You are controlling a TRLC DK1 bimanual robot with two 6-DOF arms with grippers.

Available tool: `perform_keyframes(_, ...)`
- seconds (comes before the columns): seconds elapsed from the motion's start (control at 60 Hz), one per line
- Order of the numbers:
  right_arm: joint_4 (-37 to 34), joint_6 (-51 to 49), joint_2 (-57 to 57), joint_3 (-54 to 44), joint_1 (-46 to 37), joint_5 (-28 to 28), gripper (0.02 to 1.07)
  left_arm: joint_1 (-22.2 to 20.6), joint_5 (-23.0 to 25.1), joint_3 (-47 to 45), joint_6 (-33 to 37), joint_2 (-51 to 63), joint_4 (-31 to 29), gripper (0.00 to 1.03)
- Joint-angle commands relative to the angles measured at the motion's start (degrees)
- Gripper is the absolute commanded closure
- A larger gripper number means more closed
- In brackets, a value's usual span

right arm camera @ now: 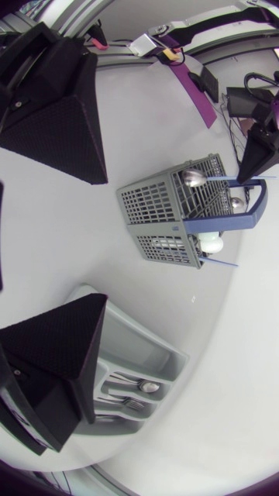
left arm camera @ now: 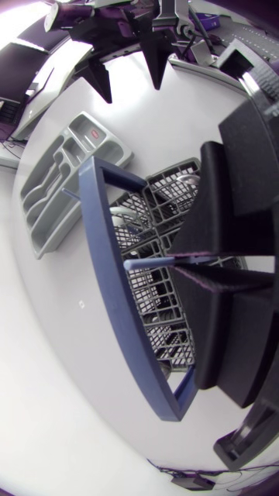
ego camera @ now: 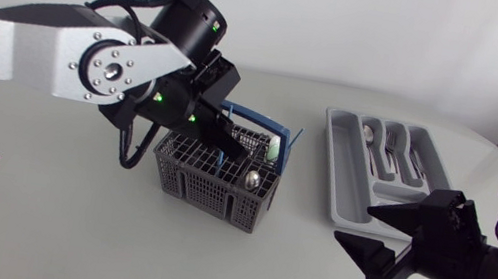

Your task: Unload the cutlery basket into the drawer organizer.

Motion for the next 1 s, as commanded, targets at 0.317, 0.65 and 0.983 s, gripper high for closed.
perform_keyframes(0.317, -0.8, 1.0, -1.8, 0.3, 4.9, 2.7, 0.06, -0.5, -1.6, -0.3, 2.4, -9.6, -0.9, 0.93)
perform_keyframes(0.65, -0.4, 1.0, -7.7, 1.1, 8.5, 4.1, 0.06, -1.9, 0.0, 2.3, 2.4, -17.8, -3.6, 0.92)
perform_keyframes(0.983, -3.5, 2.9, -8.6, 7.4, 13.7, -1.1, 0.07, -0.1, 21.6, 4.9, -2.5, -12.6, -4.2, 0.92)
